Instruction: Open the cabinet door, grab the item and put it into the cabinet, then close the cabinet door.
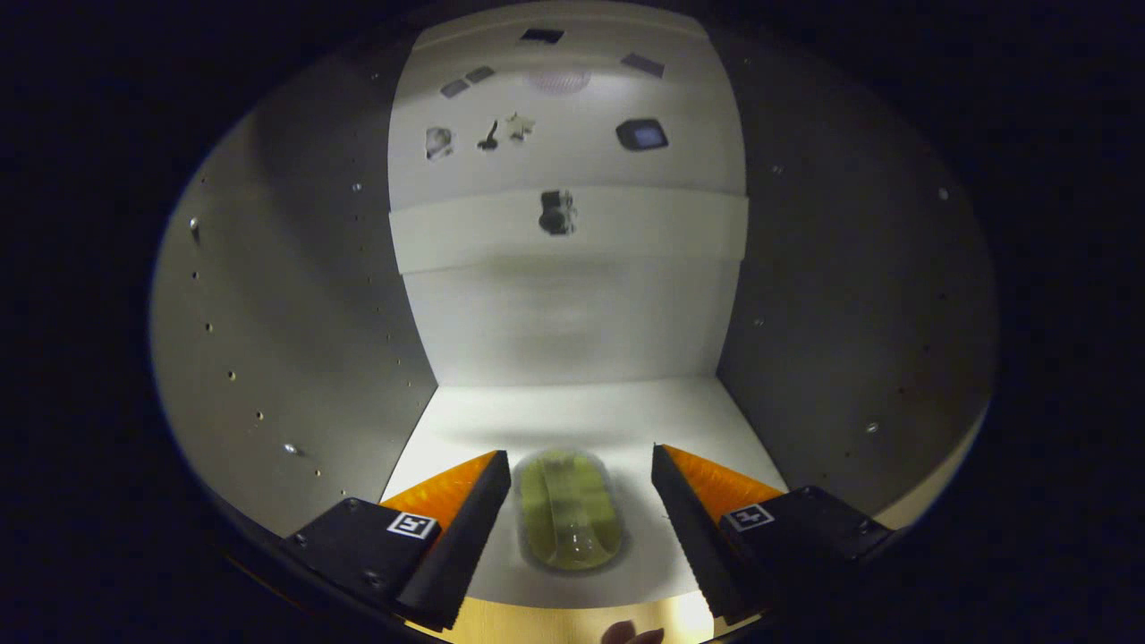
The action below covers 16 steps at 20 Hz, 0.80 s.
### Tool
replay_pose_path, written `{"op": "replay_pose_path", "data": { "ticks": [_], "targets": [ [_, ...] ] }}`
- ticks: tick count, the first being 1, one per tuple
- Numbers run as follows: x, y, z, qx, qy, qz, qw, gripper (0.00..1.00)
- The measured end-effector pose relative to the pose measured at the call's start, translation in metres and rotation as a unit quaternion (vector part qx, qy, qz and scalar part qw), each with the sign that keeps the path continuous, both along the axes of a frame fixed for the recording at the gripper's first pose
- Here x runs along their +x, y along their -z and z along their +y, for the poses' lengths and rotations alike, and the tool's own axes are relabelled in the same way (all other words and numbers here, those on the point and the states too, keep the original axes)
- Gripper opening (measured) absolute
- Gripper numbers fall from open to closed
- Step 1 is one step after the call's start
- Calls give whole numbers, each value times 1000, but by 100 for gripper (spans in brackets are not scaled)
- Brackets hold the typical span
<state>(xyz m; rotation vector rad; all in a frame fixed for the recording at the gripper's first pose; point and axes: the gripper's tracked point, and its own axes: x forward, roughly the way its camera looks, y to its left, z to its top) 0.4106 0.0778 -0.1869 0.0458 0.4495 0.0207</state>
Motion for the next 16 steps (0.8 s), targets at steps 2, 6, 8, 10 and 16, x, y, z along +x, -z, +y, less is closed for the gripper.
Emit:
{"op": "replay_pose_path", "data": {
  "ticks": [2,6,8,10,16],
  "targets": [
    [-12,-25,-4,2,4,-30,1000,98],
    [-50,-86,-13,-7,11,-111,994,98],
    [-76,-121,-18,-16,21,-159,987,98],
    [-106,-156,-26,-25,39,-205,978,98],
    [-217,-216,-47,-43,77,-279,956,98]
  ]
}}
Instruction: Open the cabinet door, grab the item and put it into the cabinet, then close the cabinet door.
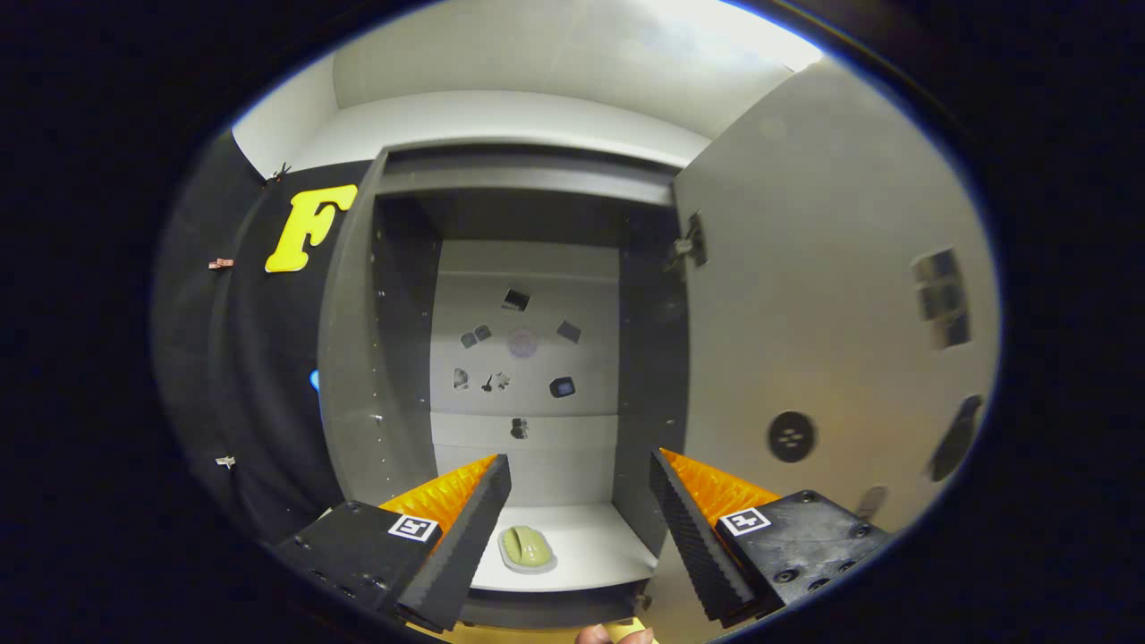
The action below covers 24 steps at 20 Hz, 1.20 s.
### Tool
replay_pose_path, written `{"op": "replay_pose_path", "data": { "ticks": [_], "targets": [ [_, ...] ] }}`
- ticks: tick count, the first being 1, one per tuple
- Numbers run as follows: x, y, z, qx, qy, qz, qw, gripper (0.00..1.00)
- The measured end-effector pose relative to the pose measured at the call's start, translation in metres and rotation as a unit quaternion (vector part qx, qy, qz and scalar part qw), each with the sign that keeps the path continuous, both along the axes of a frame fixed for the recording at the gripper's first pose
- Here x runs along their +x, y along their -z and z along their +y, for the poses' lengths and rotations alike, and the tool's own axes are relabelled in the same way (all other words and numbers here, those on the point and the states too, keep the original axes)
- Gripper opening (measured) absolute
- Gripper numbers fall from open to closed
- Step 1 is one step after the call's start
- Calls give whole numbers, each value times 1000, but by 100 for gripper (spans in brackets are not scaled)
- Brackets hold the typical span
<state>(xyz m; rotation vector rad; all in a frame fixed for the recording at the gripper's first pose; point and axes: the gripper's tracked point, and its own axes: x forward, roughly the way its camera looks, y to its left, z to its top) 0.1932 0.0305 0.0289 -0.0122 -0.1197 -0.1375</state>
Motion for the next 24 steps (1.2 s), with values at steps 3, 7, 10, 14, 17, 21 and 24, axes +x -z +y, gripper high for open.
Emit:
{"op": "replay_pose_path", "data": {
  "ticks": [3,7,10,14,17,21,24],
  "targets": [
    [-55,-12,-16,-13,26,-18,999,98],
    [-121,-11,-25,-17,24,-21,999,98],
    [-159,10,-38,-35,28,5,999,98],
    [-206,26,-75,-39,39,25,998,98],
    [-238,45,-110,-23,41,52,998,98],
    [-264,50,-173,-43,89,79,992,98],
    [-264,56,-222,-31,135,93,986,98]
  ]
}}
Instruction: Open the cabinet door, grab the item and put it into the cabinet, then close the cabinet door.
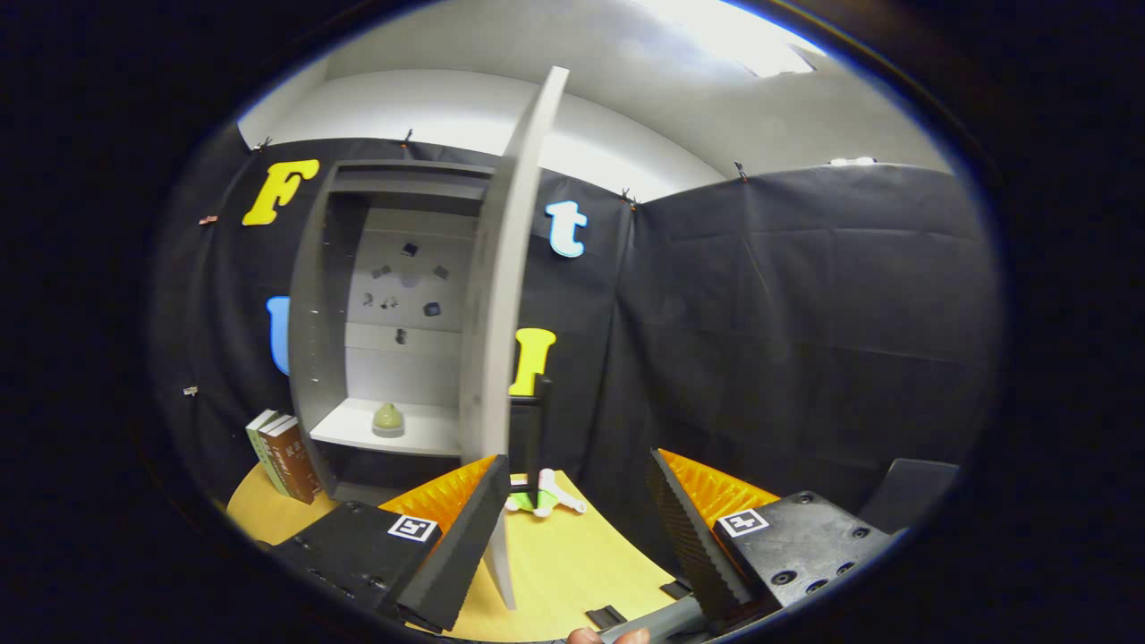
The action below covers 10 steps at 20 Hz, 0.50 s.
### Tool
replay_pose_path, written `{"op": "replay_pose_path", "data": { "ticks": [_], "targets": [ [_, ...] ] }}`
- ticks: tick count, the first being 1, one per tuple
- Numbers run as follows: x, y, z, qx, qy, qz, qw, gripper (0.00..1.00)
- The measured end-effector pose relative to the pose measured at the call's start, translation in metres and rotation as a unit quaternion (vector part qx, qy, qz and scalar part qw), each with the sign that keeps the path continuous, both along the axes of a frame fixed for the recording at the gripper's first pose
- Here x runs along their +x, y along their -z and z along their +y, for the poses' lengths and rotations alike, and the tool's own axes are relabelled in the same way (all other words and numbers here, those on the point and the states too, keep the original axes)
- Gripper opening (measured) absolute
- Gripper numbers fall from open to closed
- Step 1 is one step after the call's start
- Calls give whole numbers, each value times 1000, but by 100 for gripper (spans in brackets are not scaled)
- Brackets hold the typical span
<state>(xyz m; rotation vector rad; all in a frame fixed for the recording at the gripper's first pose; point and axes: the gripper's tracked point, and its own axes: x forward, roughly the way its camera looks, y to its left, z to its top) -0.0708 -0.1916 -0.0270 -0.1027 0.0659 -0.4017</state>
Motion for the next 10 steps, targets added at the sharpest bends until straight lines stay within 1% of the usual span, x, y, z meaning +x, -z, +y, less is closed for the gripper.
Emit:
{"op": "replay_pose_path", "data": {
  "ticks": [2,3,7,9,10],
  "targets": [
    [12,8,-22,1,17,7,1000,98],
    [19,15,-27,4,16,15,1000,98],
    [42,24,-27,34,-4,25,999,97],
    [46,28,-20,54,-14,29,998,97],
    [45,27,-20,53,-16,28,998,96]
  ]
}}
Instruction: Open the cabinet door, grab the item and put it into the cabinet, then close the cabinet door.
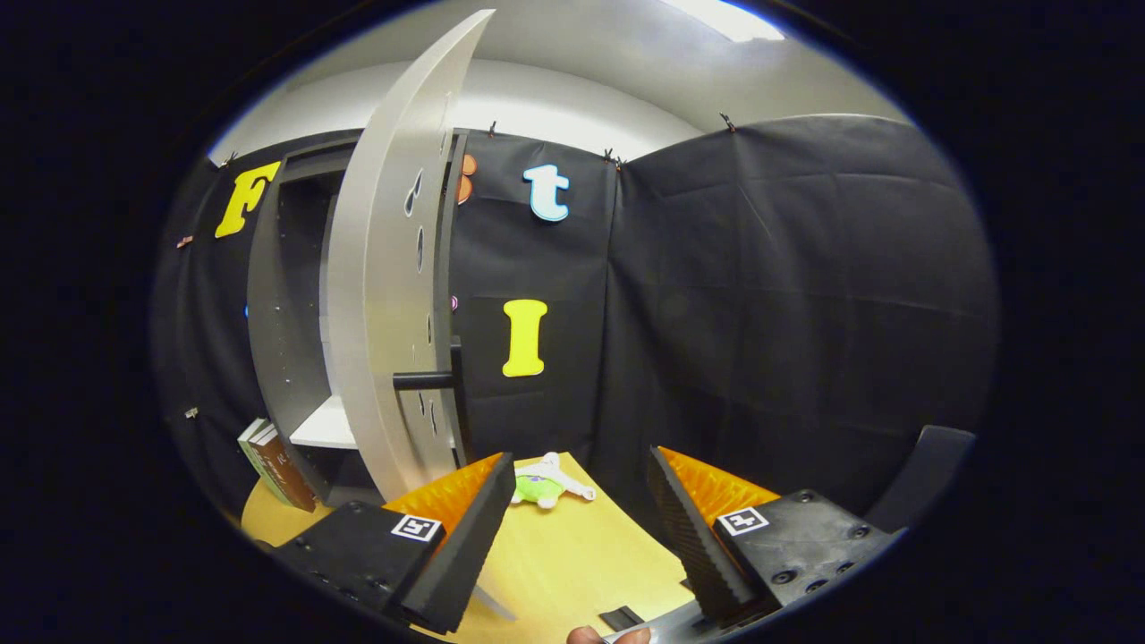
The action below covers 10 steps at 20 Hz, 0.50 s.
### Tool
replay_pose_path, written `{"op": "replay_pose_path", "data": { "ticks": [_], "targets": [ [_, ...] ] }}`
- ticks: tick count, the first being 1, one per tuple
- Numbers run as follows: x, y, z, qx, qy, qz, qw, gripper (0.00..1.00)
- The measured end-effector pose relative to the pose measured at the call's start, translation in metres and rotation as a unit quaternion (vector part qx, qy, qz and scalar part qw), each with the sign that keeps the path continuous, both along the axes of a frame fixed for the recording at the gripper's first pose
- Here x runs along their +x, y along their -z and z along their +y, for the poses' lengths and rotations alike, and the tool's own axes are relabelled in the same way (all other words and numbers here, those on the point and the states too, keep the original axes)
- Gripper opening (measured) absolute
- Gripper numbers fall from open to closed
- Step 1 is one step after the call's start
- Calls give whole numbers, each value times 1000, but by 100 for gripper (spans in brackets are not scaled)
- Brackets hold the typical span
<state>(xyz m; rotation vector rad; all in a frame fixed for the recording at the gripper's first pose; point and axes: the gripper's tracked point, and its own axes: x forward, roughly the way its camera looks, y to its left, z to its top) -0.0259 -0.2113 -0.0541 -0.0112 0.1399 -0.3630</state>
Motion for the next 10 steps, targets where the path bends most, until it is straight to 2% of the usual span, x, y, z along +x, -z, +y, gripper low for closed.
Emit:
{"op": "replay_pose_path", "data": {
  "ticks": [7,10],
  "targets": [
    [0,-4,23,-31,-13,8,999,96],
    [-4,-3,38,-3,-5,11,1000,96]
  ]
}}
